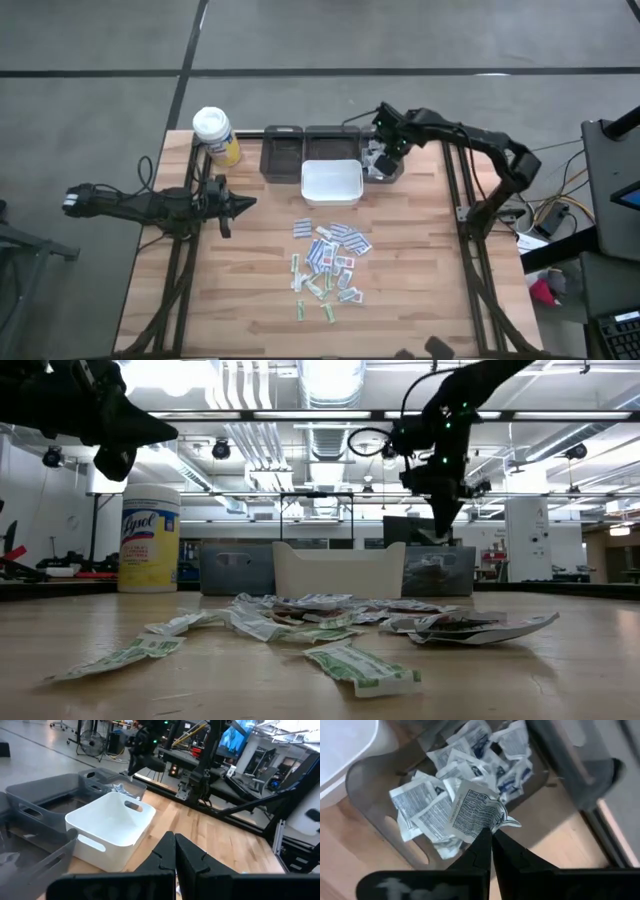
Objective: Pick & Place First Aid Supplies
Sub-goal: Put the blue alcohol pad into the right black bin, then put the blue bandage pack into the middle black bin
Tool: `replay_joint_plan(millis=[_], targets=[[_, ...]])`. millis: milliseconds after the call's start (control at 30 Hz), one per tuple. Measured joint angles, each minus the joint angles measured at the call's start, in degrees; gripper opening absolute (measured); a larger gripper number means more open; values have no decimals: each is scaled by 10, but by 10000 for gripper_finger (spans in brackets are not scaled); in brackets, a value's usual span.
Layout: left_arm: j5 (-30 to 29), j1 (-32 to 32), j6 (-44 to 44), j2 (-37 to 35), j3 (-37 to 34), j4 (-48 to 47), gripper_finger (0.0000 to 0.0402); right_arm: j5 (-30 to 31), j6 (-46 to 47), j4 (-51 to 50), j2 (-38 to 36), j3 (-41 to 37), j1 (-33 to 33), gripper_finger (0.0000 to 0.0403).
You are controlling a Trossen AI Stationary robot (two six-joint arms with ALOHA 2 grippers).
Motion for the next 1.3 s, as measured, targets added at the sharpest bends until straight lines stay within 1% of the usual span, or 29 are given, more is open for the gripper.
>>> replay_joint_plan(millis=[67,200,367,467,600,733,833,900,933,1000,1100,1167,1233,1300], targets=[[0,0,-6,0,0,0,0,-16,-24,5,17,7,-19,8],[0,0,-17,0,0,1,0,-21,-82,7,51,27,-37,8],[0,0,-21,0,0,2,0,-31,-141,7,94,60,-36,8],[0,0,-27,0,0,2,0,-31,-149,5,119,87,-37,14],[0,0,-32,0,0,2,0,-31,-149,-5,142,120,-37,43],[0,0,-33,0,0,2,0,-30,-146,-16,144,153,-37,81],[0,0,-33,0,0,2,0,-29,-124,-57,144,182,-36,104],[0,0,-33,0,0,2,0,-34,-97,-106,143,206,-31,115],[0,0,-32,0,0,2,0,-48,-79,-134,142,218,-28,119],[0,0,-31,0,0,2,0,-105,-39,-181,141,237,-20,125],[0,0,-20,0,0,2,0,-231,-8,-229,135,249,2,131],[0,0,-10,0,0,2,0,-304,-3,-234,125,247,29,132],[0,0,-1,0,0,1,0,-337,4,-234,114,241,64,131],[0,0,4,0,0,1,0,-338,7,-233,105,235,104,127]])
